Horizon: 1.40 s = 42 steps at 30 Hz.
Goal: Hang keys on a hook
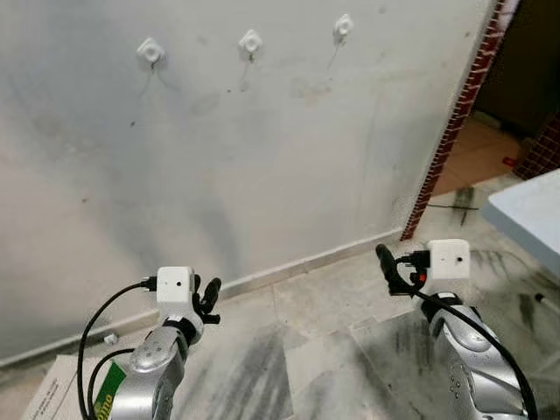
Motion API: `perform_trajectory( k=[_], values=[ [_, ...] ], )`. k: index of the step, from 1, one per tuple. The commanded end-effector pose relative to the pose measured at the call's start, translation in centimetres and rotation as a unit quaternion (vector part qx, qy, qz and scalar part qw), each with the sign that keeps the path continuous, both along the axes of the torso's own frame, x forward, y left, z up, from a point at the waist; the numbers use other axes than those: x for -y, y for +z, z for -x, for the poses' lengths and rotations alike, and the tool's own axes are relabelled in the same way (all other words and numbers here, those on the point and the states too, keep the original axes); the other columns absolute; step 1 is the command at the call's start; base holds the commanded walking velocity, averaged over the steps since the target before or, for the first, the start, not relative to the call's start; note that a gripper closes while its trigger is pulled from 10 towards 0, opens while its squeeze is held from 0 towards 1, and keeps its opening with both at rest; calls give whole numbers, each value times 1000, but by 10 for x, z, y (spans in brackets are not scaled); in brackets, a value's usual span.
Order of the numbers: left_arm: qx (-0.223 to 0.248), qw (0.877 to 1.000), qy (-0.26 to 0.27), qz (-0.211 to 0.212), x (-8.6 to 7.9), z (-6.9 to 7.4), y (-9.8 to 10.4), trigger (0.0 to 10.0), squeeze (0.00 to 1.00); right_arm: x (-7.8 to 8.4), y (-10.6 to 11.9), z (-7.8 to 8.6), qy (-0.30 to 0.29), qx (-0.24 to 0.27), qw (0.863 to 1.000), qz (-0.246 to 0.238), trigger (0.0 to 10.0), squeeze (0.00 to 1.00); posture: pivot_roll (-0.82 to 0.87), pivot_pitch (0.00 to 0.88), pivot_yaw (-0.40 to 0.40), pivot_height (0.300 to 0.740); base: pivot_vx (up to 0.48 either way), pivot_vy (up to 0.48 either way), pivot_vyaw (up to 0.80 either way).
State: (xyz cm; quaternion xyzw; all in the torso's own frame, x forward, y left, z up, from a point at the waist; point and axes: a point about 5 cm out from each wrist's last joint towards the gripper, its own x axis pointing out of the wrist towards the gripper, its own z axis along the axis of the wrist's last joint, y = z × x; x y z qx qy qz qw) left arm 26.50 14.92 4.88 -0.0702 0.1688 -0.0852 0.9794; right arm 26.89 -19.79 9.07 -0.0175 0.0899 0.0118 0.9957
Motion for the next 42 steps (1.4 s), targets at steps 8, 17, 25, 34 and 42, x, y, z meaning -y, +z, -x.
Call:
perform_trajectory(
  k=[8,17,25,34,42],
  values=[
    [-8,1000,6,1,1,-6,0,10000,0,5,-5,6,-13,-8,1000,3,10000,0,-76,0,89,740,0,0,-779],
    [-18,1000,12,3,0,-6,-2,10000,0,2,-2,2,-13,5,1000,-7,10000,0,-76,0,90,740,0,0,-780],
    [-36,999,2,6,3,-6,-6,10000,0,2,-1,5,-12,9,1000,-5,10000,0,-79,0,92,740,0,0,0],
    [-40,999,-1,-2,2,-5,-7,10000,0,2,1,4,-14,16,1000,-3,10000,0,-76,0,97,740,0,0,0],
    [-38,999,1,-5,1,-6,-6,10000,0,1,0,4,-12,14,1000,-3,10000,0,-76,0,95,740,0,0,0]
  ],
)
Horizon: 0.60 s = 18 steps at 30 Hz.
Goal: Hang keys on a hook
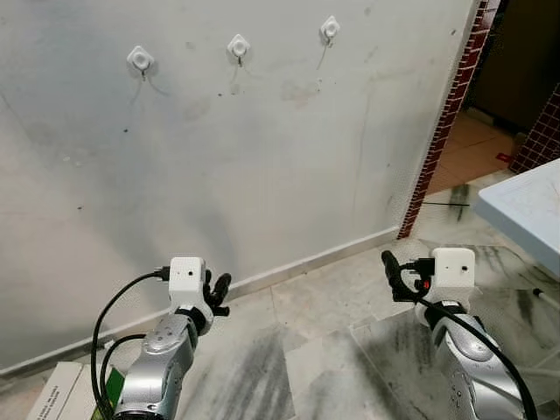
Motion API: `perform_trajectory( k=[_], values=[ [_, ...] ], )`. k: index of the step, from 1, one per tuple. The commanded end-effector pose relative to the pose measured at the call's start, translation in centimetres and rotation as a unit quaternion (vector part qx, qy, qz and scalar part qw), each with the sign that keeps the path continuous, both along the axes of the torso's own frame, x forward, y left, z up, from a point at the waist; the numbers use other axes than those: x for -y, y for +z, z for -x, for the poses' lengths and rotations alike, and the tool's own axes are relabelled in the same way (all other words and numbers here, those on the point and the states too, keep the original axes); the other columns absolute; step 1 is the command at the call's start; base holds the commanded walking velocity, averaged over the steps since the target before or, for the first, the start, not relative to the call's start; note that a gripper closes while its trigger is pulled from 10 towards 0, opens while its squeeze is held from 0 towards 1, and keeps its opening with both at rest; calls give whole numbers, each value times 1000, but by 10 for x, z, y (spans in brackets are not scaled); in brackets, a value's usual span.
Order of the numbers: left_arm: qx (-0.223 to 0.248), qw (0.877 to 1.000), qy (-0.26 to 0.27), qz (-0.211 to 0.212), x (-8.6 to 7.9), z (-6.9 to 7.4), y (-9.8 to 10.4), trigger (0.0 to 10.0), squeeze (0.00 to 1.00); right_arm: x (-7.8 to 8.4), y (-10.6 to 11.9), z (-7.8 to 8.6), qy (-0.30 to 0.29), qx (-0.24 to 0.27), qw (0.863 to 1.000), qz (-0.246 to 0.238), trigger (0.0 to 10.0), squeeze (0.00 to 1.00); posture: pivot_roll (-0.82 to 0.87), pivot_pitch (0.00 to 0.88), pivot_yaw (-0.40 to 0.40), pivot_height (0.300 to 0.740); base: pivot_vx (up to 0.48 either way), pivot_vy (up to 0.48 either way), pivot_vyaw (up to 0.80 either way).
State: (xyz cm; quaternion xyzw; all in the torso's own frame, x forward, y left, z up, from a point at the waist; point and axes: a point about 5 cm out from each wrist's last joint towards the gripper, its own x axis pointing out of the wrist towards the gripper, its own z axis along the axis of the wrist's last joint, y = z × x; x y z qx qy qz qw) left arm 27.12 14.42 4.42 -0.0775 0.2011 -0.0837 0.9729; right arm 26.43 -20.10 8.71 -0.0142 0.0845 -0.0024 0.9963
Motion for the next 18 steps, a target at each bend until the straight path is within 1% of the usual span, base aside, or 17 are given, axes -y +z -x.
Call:
perform_trajectory(
  k=[1,12,18],
  values=[
    [-5,1000,0,-9,-4,0,-1,10000,0,-2,3,-1,2,9,1000,0,10000,0,-76,0,95,740,0,0,0],
    [-6,1000,2,-8,-4,-1,-1,10000,0,0,3,-1,1,7,1000,1,10000,0,-76,0,95,740,0,0,0],
    [-6,1000,2,-7,-3,-2,-1,10000,0,0,2,-2,1,6,1000,1,10000,0,-76,0,94,740,-289,0,0]
  ],
)
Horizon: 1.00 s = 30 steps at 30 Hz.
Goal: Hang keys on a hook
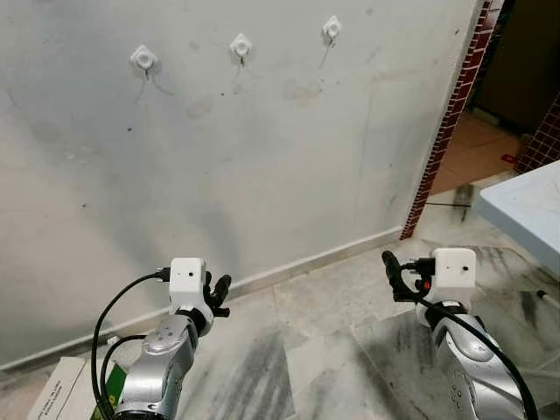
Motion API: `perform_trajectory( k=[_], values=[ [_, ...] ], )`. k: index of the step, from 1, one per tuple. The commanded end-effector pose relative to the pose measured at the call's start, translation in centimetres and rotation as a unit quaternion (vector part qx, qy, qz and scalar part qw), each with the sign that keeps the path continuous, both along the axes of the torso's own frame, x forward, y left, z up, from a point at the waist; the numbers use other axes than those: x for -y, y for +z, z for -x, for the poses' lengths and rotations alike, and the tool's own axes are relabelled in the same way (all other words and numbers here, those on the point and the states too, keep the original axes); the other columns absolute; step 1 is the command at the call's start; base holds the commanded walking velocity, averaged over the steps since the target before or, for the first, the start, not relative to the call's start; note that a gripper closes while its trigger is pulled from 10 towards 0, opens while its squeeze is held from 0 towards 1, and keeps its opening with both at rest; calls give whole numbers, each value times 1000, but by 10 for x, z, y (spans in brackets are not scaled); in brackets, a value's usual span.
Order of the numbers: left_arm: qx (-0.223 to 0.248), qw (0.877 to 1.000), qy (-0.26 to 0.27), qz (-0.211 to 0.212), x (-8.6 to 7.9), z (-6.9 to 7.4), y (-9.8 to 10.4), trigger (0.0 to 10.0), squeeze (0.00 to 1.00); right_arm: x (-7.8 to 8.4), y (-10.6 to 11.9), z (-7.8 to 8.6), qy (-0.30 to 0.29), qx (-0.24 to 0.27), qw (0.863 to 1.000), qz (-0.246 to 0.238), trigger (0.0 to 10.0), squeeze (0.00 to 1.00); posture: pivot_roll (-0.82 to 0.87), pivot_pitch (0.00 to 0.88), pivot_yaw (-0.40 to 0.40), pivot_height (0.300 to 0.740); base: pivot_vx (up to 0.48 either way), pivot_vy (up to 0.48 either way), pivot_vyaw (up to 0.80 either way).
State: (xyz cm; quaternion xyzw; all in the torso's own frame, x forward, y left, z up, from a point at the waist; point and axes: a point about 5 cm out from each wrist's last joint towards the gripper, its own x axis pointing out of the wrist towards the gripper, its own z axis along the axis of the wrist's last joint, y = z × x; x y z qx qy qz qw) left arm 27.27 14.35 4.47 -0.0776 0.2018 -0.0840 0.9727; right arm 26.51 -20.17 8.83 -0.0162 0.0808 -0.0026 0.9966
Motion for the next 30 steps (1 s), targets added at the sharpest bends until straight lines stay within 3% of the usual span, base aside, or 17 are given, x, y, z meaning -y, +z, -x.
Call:
perform_trajectory(
  k=[1,30],
  values=[
    [-6,1000,3,-7,-4,0,-1,10000,0,-1,0,-1,1,2,1000,-1,10000,0,-76,0,94,740,-304,0,0],
    [-5,1000,3,-5,-1,-2,-1,10000,0,1,0,-1,-5,2,1000,-2,10000,0,-84,0,93,740,-304,0,0]
  ],
)
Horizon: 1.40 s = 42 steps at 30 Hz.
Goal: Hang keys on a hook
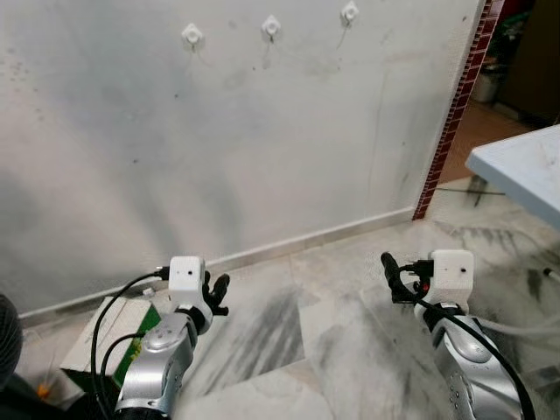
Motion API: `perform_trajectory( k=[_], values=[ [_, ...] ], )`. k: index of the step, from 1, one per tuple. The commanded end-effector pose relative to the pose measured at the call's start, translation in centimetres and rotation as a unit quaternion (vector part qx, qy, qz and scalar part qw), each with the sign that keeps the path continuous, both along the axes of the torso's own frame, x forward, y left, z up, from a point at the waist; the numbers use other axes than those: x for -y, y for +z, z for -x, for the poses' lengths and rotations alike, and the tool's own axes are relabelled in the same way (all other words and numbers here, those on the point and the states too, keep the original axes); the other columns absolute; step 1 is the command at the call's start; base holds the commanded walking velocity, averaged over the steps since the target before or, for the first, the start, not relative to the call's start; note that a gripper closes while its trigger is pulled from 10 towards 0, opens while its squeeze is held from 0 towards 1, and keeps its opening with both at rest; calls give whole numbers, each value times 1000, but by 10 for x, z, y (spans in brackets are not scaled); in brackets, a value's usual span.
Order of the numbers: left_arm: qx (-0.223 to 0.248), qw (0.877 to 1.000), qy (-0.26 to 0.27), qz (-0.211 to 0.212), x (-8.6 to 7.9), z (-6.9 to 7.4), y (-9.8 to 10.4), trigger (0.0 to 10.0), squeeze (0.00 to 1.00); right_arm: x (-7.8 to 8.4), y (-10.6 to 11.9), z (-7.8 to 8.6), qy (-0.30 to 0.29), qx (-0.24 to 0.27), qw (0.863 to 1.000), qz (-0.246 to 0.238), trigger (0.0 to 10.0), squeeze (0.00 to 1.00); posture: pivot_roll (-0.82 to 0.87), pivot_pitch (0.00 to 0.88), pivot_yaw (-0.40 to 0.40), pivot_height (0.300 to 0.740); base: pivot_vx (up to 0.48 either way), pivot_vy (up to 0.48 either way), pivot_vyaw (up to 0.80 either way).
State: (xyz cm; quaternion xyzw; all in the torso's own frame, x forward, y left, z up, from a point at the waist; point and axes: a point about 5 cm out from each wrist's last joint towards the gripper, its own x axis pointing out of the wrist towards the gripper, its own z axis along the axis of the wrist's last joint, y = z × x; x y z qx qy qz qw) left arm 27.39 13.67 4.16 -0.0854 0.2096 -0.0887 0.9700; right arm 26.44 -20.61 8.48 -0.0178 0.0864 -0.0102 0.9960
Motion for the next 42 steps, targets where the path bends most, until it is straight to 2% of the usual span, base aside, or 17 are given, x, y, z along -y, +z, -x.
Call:
perform_trajectory(
  k=[1,4,8,11,19,28,35,42],
  values=[
    [3,1000,7,-13,-7,-1,1,10000,0,-3,3,-2,2,8,1000,-4,10000,0,-86,0,91,740,-300,0,0],
    [1,1000,7,-12,-7,-1,-1,10000,0,-2,2,-1,1,8,1000,-3,10000,0,-76,0,63,740,-190,0,0],
    [9,1000,26,4,-16,-5,7,10000,0,-4,8,-5,2,11,1000,-14,10000,0,-74,0,74,740,0,0,0],
    [16,1000,15,-3,-19,-5,7,10000,0,-5,7,-7,13,13,1000,0,10000,0,-73,0,75,740,0,0,0],
    [30,999,22,10,-16,-12,12,10000,0,-2,10,-10,-9,19,1000,-9,10000,0,-86,0,88,740,0,0,0],
    [25,1000,2,17,-8,-9,8,10000,0,-3,7,-9,-1,12,1000,-4,10000,0,-91,0,85,740,0,0,-120],
    [29,999,-8,30,-1,-7,8,10000,0,-5,5,-9,5,8,1000,-4,10000,0,-79,0,58,740,0,0,-800],
    [42,998,0,44,-5,-9,15,10000,0,-8,9,-16,16,13,1000,0,10000,0,-72,0,61,740,0,0,-800]
  ],
)
